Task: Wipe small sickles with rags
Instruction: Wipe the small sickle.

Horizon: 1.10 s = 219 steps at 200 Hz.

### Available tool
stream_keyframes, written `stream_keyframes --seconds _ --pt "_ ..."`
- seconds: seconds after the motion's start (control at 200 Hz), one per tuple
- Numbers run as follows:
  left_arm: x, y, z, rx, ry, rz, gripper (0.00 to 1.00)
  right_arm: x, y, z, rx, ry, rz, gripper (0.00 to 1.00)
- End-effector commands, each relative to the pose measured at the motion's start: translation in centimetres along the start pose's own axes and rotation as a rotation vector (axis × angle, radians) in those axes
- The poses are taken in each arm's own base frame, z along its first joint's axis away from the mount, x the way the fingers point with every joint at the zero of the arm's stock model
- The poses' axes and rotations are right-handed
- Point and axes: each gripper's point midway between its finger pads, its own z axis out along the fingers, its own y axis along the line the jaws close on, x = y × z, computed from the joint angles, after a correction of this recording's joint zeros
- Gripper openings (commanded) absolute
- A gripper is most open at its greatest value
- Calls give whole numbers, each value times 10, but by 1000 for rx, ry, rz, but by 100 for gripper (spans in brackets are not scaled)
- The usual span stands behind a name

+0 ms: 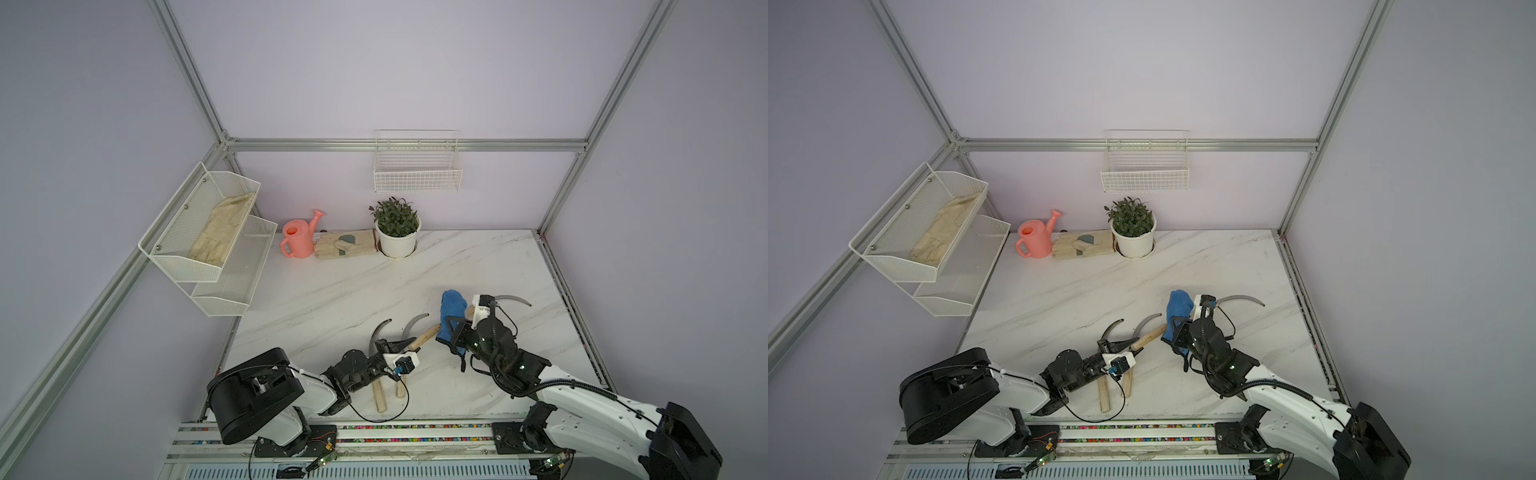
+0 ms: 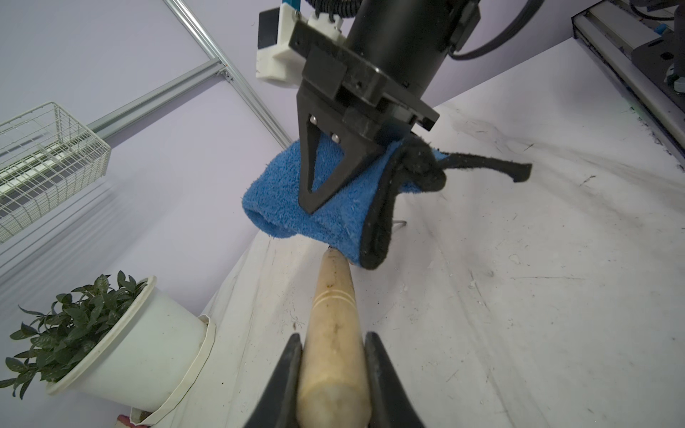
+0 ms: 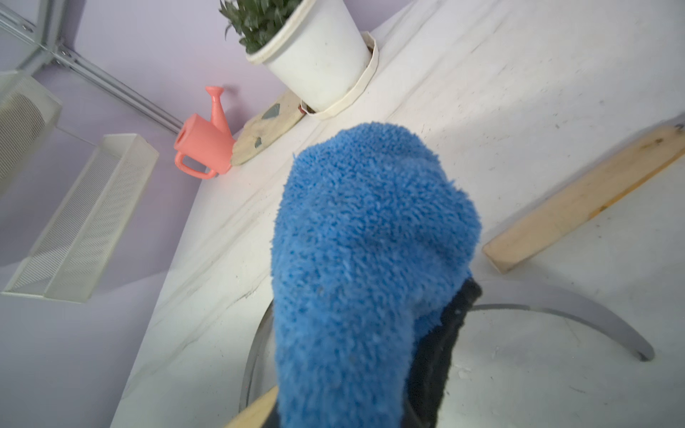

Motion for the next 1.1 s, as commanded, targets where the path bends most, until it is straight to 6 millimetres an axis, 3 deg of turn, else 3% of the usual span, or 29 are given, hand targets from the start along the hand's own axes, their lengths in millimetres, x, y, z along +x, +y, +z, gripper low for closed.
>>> stream_keyframes --seconds 0.0,0.105,0.31,0.465,0.615,0.995,1.09 --pt "-7 0 -5 -4 -40 9 0 -17 -31 -14 108 -78 57 0" --pt "-9 -1 -6 0 -45 9 0 -22 -38 -16 94 -77 75 0" --pt "-10 -1 -6 -1 -50 10 0 -10 15 10 -108 46 -11 0" --pt "-10 0 -6 -2 -49 12 0 5 20 28 -89 92 -35 0" --pt "-11 -1 -6 -2 -51 13 0 10 -17 34 76 72 11 0" --pt "-13 1 -10 -9 -58 6 0 15 -125 8 410 -6 157 0" --pt "-13 2 -10 -12 -56 6 0 17 -143 0 460 -20 197 0"
